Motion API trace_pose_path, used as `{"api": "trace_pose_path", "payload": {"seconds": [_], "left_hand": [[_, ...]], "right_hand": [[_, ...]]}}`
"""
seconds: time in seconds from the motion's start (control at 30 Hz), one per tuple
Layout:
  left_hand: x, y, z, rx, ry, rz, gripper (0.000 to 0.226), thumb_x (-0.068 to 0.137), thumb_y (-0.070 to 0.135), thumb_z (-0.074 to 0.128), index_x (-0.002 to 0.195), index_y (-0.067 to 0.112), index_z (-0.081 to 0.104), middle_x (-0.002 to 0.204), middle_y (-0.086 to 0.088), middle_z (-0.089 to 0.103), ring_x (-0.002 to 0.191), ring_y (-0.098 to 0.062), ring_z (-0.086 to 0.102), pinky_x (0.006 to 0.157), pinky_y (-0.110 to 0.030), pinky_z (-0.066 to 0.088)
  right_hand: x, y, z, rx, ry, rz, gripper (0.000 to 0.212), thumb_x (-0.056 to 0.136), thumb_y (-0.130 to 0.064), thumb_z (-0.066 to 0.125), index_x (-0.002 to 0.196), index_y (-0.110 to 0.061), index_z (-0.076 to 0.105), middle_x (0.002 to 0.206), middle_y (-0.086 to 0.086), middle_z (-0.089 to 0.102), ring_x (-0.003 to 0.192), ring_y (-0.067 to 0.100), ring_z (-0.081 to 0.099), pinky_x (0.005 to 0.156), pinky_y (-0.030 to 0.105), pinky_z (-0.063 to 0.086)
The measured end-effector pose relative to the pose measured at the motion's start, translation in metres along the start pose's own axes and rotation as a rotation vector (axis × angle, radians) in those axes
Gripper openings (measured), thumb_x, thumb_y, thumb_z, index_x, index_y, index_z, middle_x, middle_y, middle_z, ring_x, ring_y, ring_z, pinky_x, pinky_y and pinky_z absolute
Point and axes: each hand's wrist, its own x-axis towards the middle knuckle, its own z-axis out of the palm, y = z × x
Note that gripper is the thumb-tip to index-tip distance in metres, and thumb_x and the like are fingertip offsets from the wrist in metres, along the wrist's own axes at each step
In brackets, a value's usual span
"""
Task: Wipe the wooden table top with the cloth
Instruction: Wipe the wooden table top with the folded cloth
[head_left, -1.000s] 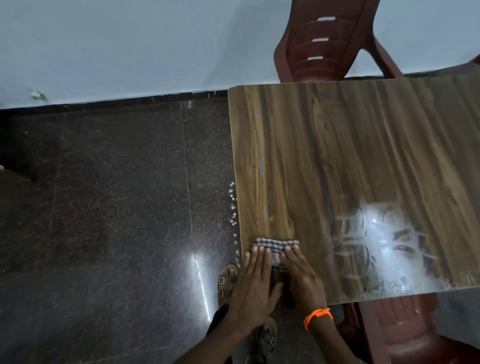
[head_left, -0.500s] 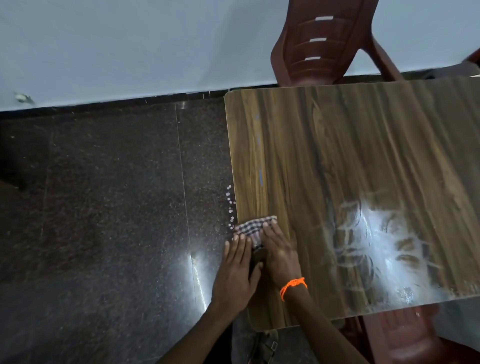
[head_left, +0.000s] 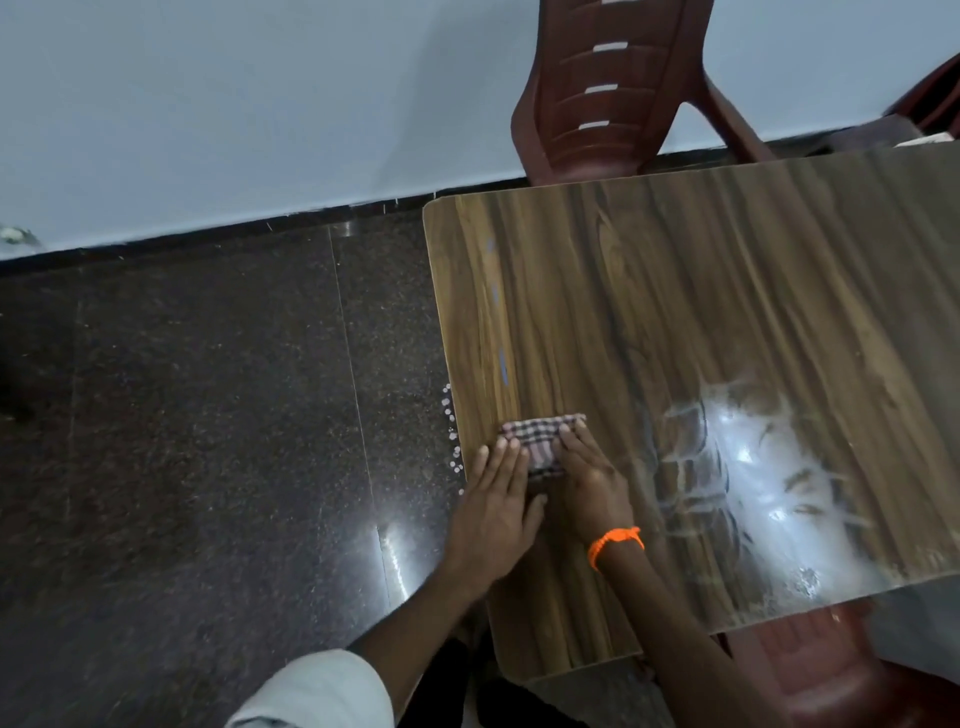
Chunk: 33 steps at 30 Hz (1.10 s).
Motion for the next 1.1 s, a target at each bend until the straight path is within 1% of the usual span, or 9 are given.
{"api": "trace_pose_path", "payload": {"seconds": [0.13,0.23,0.5,0.6,0.67,0.73,0.87,1.0,1.1], "left_hand": [[-0.008,-0.029,-0.007,0.08,-0.005,-0.006,0.071,0.105,0.049,0.042,0.153,-0.003,0.037,0.162,-0.02,0.032,0.155,-0.028,0.02,0.125,-0.05,0.023],[-0.031,-0.03,-0.002,0.105,-0.037,-0.037,0.084,0.104,0.064,0.03,0.156,-0.001,0.03,0.164,-0.018,0.027,0.157,-0.026,0.014,0.126,-0.049,0.018],[-0.039,-0.004,0.007,0.092,-0.144,-0.072,0.086,0.102,0.068,0.022,0.157,0.002,0.031,0.166,-0.016,0.025,0.158,-0.023,0.008,0.127,-0.048,0.016],[-0.009,-0.003,0.003,0.087,-0.14,-0.044,0.082,0.103,0.065,0.023,0.157,0.003,0.03,0.166,-0.015,0.026,0.158,-0.022,0.008,0.127,-0.047,0.014],[0.016,-0.008,-0.004,0.112,-0.128,-0.009,0.082,0.103,0.063,0.023,0.156,0.001,0.031,0.165,-0.016,0.028,0.157,-0.023,0.011,0.127,-0.047,0.013],[0.037,-0.019,-0.014,0.136,-0.128,-0.018,0.082,0.103,0.062,0.019,0.157,0.001,0.029,0.165,-0.017,0.026,0.157,-0.023,0.01,0.128,-0.046,0.01],[0.053,-0.049,-0.029,0.156,-0.129,-0.064,0.083,0.102,0.061,0.013,0.158,0.002,0.023,0.167,-0.017,0.021,0.158,-0.023,0.006,0.129,-0.045,0.005],[0.034,-0.068,-0.035,0.088,-0.109,-0.042,0.081,0.102,0.06,0.025,0.154,-0.001,0.034,0.162,-0.02,0.031,0.155,-0.027,0.021,0.125,-0.045,0.012],[0.011,-0.068,-0.032,0.065,-0.095,0.001,0.079,0.096,0.056,0.042,0.144,-0.007,0.048,0.152,-0.024,0.046,0.144,-0.036,0.041,0.12,-0.047,0.02]], "right_hand": [[0.017,-0.025,0.013,-0.006,-0.034,-0.061,0.039,0.076,0.013,0.06,0.113,0.003,0.065,0.127,0.017,0.06,0.127,0.036,0.046,0.101,0.045,0.044],[0.005,-0.034,0.014,-0.029,-0.076,-0.116,0.036,0.076,0.009,0.065,0.111,0.004,0.066,0.125,0.017,0.061,0.125,0.035,0.049,0.097,0.046,0.048],[-0.052,-0.013,-0.001,0.004,-0.023,-0.028,0.046,0.067,0.004,0.078,0.11,-0.01,0.07,0.124,0.004,0.064,0.121,0.022,0.054,0.094,0.032,0.049],[-0.029,-0.001,-0.007,0.028,-0.018,0.059,0.044,0.065,0.002,0.079,0.108,-0.008,0.071,0.122,0.005,0.065,0.121,0.023,0.054,0.089,0.036,0.055],[0.001,-0.001,-0.008,0.041,-0.006,0.111,0.04,0.072,-0.001,0.072,0.112,-0.005,0.068,0.126,0.007,0.062,0.127,0.023,0.049,0.094,0.037,0.051],[0.034,-0.008,-0.006,0.03,0.006,0.118,0.039,0.077,-0.002,0.065,0.116,-0.003,0.065,0.129,0.009,0.06,0.13,0.024,0.045,0.099,0.036,0.048],[0.075,-0.031,0.008,0.013,-0.009,0.092,0.038,0.081,0.0,0.055,0.118,-0.004,0.064,0.135,0.008,0.056,0.134,0.021,0.04,0.093,0.039,0.051],[0.067,-0.049,0.026,-0.002,-0.049,0.056,0.044,0.087,-0.01,0.054,0.13,-0.004,0.054,0.143,0.007,0.047,0.139,0.02,0.032,0.105,0.034,0.041],[0.043,-0.056,0.028,0.01,-0.001,0.005,0.039,0.077,-0.006,0.067,0.116,-0.005,0.066,0.128,0.009,0.061,0.128,0.025,0.048,0.102,0.034,0.044]]}}
